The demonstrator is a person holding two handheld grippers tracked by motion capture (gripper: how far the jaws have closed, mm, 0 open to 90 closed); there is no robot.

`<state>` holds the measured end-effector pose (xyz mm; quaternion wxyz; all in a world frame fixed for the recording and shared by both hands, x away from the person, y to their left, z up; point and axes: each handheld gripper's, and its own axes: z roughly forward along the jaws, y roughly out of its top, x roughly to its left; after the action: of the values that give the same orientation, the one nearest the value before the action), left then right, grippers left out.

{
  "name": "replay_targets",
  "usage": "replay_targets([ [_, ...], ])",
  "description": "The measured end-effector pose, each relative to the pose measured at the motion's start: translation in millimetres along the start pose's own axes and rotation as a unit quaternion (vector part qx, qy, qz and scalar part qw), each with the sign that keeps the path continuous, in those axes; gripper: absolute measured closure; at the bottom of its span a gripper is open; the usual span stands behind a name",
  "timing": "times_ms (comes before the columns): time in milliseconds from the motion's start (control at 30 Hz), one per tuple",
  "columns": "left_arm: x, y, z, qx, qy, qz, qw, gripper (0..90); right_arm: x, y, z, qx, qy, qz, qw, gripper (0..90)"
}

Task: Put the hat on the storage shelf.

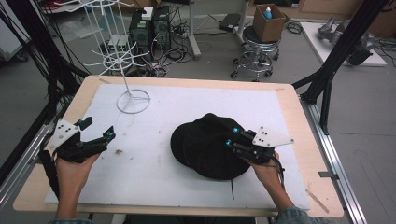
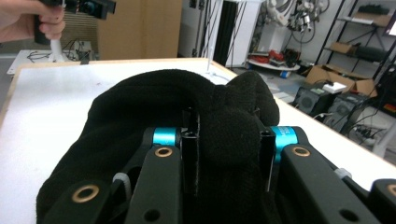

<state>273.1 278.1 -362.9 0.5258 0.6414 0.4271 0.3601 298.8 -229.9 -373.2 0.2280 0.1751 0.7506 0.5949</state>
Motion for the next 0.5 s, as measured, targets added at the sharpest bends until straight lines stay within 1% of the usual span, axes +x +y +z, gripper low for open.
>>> replay_targets([
  [67,0.5,0.1,-0.2,0.0,0.0,-0.001,1.0,17.8,-1.9,6.4,2.9,0.0,-0.002,-0.005,1.0,72.3],
  [167,0.6,0.4,-0.4,-0.001,0.0,-0.001,1.0,17.8,-5.5,14.1,6.2,-0.012,-0.004,-0.011,0.9999,72.3],
  [300,0.8,0.3,-0.5,0.0,-0.001,-0.001,1.0,17.8,-11.2,24.2,7.8,-0.022,-0.008,-0.007,0.9997,72.3],
  [500,1.0,0.3,-0.3,-0.001,-0.002,-0.002,1.0,17.8,-22.5,41.9,9.2,-0.039,-0.019,-0.012,0.999,72.3],
])
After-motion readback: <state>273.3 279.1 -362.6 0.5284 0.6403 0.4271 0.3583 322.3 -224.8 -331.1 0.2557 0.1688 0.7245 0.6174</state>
